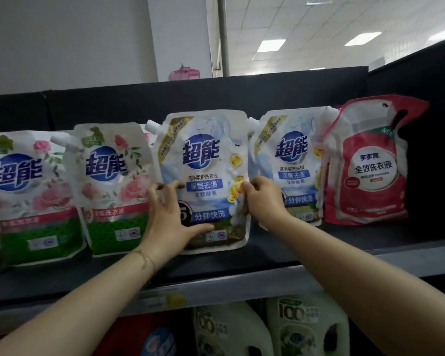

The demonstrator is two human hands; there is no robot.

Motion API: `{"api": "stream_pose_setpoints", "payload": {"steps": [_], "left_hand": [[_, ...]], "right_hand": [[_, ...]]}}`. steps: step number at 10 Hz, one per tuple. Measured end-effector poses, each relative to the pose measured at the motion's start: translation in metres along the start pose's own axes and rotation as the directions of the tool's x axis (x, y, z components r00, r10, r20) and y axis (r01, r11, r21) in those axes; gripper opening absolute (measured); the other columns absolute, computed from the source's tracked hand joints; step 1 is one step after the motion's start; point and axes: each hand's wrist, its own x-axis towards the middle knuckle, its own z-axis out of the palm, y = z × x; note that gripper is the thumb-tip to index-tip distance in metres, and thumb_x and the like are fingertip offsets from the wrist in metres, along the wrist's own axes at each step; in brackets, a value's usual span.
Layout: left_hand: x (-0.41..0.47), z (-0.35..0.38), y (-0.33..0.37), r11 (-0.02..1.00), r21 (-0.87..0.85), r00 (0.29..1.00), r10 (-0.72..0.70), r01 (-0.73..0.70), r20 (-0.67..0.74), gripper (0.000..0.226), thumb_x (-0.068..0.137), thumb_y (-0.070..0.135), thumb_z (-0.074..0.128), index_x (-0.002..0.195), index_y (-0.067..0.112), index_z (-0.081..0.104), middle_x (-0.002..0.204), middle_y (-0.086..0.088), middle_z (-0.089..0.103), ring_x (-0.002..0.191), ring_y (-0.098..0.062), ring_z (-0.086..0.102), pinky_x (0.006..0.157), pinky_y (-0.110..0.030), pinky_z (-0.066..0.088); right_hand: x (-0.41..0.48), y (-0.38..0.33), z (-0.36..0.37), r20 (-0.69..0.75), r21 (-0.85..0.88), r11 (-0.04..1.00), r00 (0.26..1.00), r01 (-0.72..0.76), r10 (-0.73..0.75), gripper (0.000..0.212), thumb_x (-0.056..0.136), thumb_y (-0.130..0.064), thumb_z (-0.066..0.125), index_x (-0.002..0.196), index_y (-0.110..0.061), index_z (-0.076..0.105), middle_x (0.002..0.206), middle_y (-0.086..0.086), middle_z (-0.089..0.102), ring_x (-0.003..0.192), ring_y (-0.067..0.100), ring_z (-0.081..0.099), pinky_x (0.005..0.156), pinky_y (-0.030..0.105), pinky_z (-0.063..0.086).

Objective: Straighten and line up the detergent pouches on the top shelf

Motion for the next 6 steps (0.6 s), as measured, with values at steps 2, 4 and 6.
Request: {"api": "stream_pose_setpoints", "payload": {"steps": [2, 4, 6], "left_hand": [[-0.004, 0.004, 0.006, 0.993, 0.121, 0.999, -0.004, 0.011, -0.054, 0.1, 0.057, 0.063, 0.078, 0.131, 0.029, 0.02, 0.136, -0.008, 0.015, 0.127, -0.03, 0.03, 0.105, -0.042, 0.039], [-0.015, -0.008, 0.005, 0.922, 0.37, 0.99, 0.133, -0.11, -0.036, 0.09, 0.067, 0.068, 0.067, 0.139, 0.027, 0.03, 0.139, -0.01, 0.023, 0.127, -0.029, 0.025, 0.101, -0.045, 0.033], [-0.02, -0.002, 0.019, 0.845, 0.323, 0.889, 0.457, -0.426, -0.025, 0.053, 0.064, 0.042, 0.079, 0.108, 0.021, 0.058, 0.113, -0.006, 0.054, 0.108, -0.027, 0.043, 0.081, -0.044, 0.042]], "right_hand": [[-0.008, -0.001, 0.003, -0.073, -0.055, 0.998, 0.997, -0.011, 0.007, 0.025, 0.1, -0.027, 0.045, 0.097, -0.005, 0.057, 0.092, 0.008, 0.063, 0.086, 0.02, 0.058, 0.077, 0.037, 0.049], [-0.024, -0.003, -0.013, 0.054, -0.26, 0.965, 0.997, -0.033, 0.048, 0.022, 0.093, -0.036, 0.056, 0.094, -0.014, 0.054, 0.089, 0.003, 0.06, 0.081, 0.018, 0.059, 0.066, 0.032, 0.049], [-0.054, -0.004, -0.037, 0.047, -0.56, 0.822, 0.994, 0.104, -0.094, 0.019, 0.088, -0.031, 0.057, 0.095, -0.012, 0.056, 0.094, 0.001, 0.058, 0.084, 0.021, 0.057, 0.069, 0.034, 0.047]]}}
